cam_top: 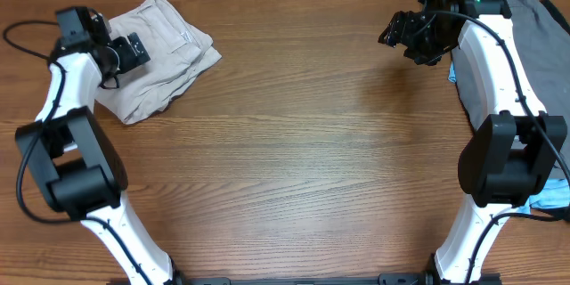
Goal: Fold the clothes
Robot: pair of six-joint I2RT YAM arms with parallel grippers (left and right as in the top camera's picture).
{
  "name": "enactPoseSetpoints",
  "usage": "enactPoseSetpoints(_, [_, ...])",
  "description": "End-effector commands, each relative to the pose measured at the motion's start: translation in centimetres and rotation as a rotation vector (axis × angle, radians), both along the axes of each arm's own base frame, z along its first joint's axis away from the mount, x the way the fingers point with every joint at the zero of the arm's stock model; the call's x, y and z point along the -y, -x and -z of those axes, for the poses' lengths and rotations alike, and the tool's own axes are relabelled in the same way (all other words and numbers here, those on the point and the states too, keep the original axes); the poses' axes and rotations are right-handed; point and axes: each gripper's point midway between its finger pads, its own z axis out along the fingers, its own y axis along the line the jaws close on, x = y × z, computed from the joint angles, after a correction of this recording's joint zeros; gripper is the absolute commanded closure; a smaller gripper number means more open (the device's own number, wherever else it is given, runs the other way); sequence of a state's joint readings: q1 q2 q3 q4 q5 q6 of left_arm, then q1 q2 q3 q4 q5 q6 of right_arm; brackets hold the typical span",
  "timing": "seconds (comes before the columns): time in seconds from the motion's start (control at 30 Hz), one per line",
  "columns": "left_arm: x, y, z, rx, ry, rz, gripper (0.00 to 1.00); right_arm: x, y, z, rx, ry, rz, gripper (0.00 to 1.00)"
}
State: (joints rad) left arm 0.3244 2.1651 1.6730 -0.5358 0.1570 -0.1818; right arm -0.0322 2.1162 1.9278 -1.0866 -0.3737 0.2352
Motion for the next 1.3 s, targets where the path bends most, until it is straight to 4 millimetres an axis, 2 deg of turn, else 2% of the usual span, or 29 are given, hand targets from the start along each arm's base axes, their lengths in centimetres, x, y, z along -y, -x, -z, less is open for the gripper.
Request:
enactPoseSetpoints(0.0, [3.0, 0.4, -6.6, 0.059, -0.032, 0.140, 0.00, 0.0, -0.2, -0.4, 0.017, 0.012, -0.005, 0.24])
enactPoseSetpoints(0.1, [5.8, 3.2, -5.2, -0.073, 0.045, 0.180, 0.02, -0.1, -0.2, -0.4, 0.018, 0.013, -0.009, 0.25])
enactPoseSetpoints(0.17, [7.1, 4.9, -4.0, -0.162, 0.064, 0.196, 0.18, -0.1, -0.2, -0.4, 0.018, 0.013, -0.008, 0.25])
enactPoseSetpoints(0.23, [8.1, 6.1, -3.0, -0.229, 0.063, 0.210, 0.41, -0.1, -0.2, -0.4, 0.017, 0.013, -0.008, 0.25])
enactPoseSetpoints(0.33, [8.2, 7.6, -0.8, -0.309, -0.014, 0.201, 0.79, -0.1, -0.2, -0.4, 0.016, 0.013, -0.008, 0.24])
enactPoseSetpoints(0.4, [7.7, 8.2, 0.4, -0.337, -0.047, 0.182, 0.93, -0.1, -0.1, -0.4, 0.011, 0.013, -0.008, 0.24])
enactPoseSetpoints(0.43, [7.2, 8.4, 0.8, -0.345, -0.064, 0.157, 0.96, -0.1, 0.0, -0.3, 0.010, 0.013, -0.008, 0.25])
enactPoseSetpoints(0.5, [6.0, 8.8, 1.9, -0.354, -0.099, 0.090, 0.96, -0.1, 0.0, -0.3, 0.009, 0.013, -0.008, 0.25])
enactPoseSetpoints(0.73, [3.5, 9.9, 4.6, -0.351, -0.141, 0.025, 0.96, -0.1, -0.1, -0.4, 0.012, 0.013, -0.009, 0.24])
enactPoseSetpoints(0.83, [1.5, 10.4, 5.4, -0.350, -0.199, -0.028, 0.96, -0.1, -0.1, -0.4, 0.013, 0.013, -0.009, 0.24])
enactPoseSetpoints(0.97, [-0.9, 10.2, 5.2, -0.322, -0.275, -0.091, 0.94, -0.1, -0.1, -0.4, 0.014, 0.013, -0.009, 0.24])
enactPoseSetpoints(1.27, [-6.5, 7.2, 2.8, -0.129, -0.352, -0.230, 0.92, -0.1, -0.1, -0.4, 0.013, 0.013, -0.008, 0.23])
